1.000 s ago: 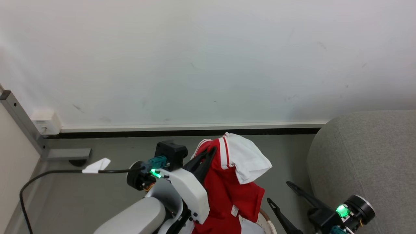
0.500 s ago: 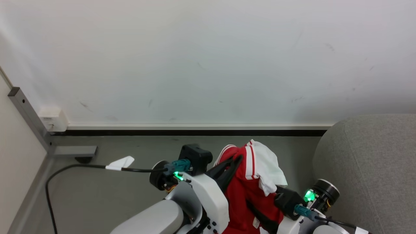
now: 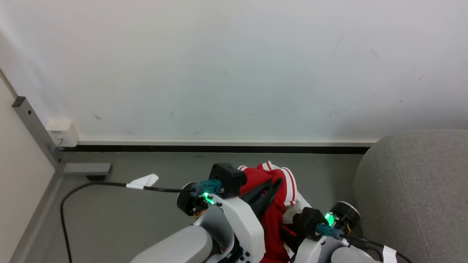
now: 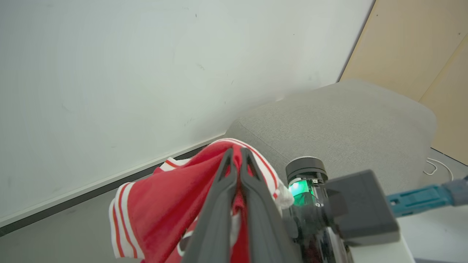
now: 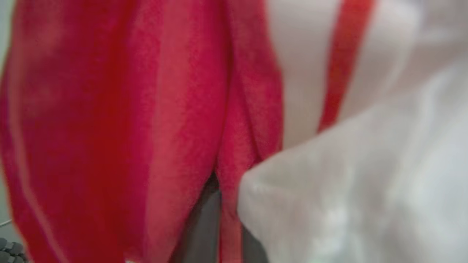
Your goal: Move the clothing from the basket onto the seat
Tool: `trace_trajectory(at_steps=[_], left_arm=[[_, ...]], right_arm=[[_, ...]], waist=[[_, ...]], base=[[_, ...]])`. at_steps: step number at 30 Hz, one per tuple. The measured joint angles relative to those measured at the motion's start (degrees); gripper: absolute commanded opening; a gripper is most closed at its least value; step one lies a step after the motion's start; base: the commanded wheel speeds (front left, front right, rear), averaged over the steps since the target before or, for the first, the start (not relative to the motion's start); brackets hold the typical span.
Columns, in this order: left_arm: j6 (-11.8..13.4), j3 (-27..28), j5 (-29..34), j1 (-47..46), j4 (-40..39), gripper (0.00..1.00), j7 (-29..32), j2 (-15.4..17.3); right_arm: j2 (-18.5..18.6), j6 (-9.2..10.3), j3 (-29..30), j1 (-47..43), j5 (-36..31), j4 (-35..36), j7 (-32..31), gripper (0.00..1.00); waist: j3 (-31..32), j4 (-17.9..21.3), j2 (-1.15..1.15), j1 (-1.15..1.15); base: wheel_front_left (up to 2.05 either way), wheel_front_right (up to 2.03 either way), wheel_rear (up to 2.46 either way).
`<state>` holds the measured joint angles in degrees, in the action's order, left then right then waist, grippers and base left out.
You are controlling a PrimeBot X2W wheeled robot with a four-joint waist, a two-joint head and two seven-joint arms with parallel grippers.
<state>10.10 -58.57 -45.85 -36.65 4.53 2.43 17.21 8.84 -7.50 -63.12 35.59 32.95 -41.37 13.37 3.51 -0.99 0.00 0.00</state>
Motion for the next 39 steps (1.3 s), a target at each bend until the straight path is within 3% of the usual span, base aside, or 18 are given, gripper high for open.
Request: trace_trajectory(at_steps=[10,29,30,31,32,33,34,39], left_arm=[[0.29,0.8,-0.66,0.11,1.42,0.0,-0.45,1.09],[0.78,0.81,-0.66,0.25,3.24,0.0,-1.54,1.19],[1.0,0.81,-0.65,0.25,3.3,0.05,-1.6,1.19],[1.07,0.83,-0.63,0.25,3.37,0.33,-1.86,1.19],[1.36,0.9,-0.54,0.24,3.46,0.49,-2.21,1.2],[1.56,0.88,-0.3,0.23,3.56,0.89,-2.48,1.22],[1.57,0.82,-0.21,0.23,3.66,1.0,-2.49,1.22],[1.66,0.79,-0.21,0.23,3.86,1.0,-2.8,1.22]], right_arm=[[0.66,0.0,-1.34,1.91,5.42,0.36,1.4,0.0],[2.82,0.0,2.29,0.93,4.86,3.67,1.41,0.0],[2.83,0.0,2.42,0.82,4.85,3.72,1.42,0.0],[2.85,0.0,2.65,0.76,4.8,3.8,1.41,0.0],[2.88,0.0,2.91,0.75,4.65,3.93,1.42,0.0],[2.9,0.0,3.14,0.75,4.56,4.03,1.42,0.0],[2.91,0.0,3.33,0.74,4.44,4.09,1.42,0.0],[3.09,0.0,4.57,0.7,3.7,4.36,1.42,0.0]], waist=[[0.03,0.49,0.0,0.0],[-0.03,0.88,0.0,0.0],[-0.02,0.87,0.0,0.0],[-0.02,0.87,0.0,0.0],[-0.02,0.87,0.0,0.0],[-0.01,0.85,0.0,0.0],[0.0,0.83,0.0,0.0],[-0.05,0.67,0.0,0.0]], base=[[0.0,0.0,0.0],[0.0,0.0,0.0],[0.0,0.0,0.0],[0.0,0.0,0.0],[0.0,0.0,0.0],[0.0,0.0,0.0],[0.0,0.0,0.0],[0.0,0.0,0.0]])
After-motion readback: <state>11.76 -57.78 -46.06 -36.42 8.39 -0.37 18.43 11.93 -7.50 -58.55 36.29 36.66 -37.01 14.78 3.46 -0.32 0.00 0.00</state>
